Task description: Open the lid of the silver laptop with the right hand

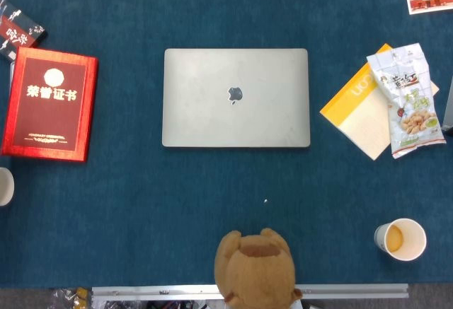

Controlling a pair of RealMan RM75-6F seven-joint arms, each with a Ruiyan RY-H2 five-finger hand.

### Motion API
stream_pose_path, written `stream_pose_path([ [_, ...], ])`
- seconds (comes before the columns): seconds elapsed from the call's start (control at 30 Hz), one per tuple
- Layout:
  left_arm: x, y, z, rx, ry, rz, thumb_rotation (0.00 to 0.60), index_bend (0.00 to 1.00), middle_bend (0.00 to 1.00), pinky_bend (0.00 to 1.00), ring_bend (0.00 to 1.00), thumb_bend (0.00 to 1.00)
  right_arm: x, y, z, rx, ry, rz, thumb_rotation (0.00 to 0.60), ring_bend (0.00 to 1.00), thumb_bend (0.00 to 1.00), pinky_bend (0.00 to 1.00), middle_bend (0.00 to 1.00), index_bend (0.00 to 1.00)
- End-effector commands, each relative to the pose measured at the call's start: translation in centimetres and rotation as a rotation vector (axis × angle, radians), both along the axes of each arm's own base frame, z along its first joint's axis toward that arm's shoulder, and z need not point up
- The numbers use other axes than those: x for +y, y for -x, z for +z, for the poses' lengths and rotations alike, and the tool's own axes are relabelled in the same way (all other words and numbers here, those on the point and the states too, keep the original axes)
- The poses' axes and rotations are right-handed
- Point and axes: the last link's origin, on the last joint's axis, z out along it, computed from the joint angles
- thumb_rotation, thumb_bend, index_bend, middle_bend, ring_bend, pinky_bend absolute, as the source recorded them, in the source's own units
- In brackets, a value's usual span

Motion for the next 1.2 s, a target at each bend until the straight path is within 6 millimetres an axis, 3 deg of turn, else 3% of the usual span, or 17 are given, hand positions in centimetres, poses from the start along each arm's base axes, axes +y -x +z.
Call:
stream_pose_path([
  [0.03,0.0,0.0,0.1,-0.001,0.000,0.000,0.505,0.17,0.11,0.06,0.06,0.44,0.0,0.1,-0.1,-0.004,-0.002,-0.002,0.600,0.00,0.29,0.00,0.18,0.08],
  [0.67,-0.4,-0.3,0.9,-0.002,-0.004,-0.011,0.504,0.17,0.11,0.06,0.06,0.44,-1.3,-1.9,-1.3,-0.024,-0.075,0.084,0.600,0.00,0.29,0.00,0.18,0.08],
  [0.97,0.0,-1.1,0.8,0.005,0.020,-0.033,0.505,0.17,0.11,0.06,0.06,0.44,-4.0,-5.8,-4.7,-0.095,-0.253,0.199,0.600,0.00,0.10,0.00,0.18,0.08],
  [1.2,-0.2,-1.2,0.5,0.001,0.025,-0.030,0.502,0.17,0.11,0.06,0.06,0.44,-6.2,-9.9,-9.3,-0.120,-0.409,0.306,0.600,0.00,0.04,0.00,0.18,0.08],
])
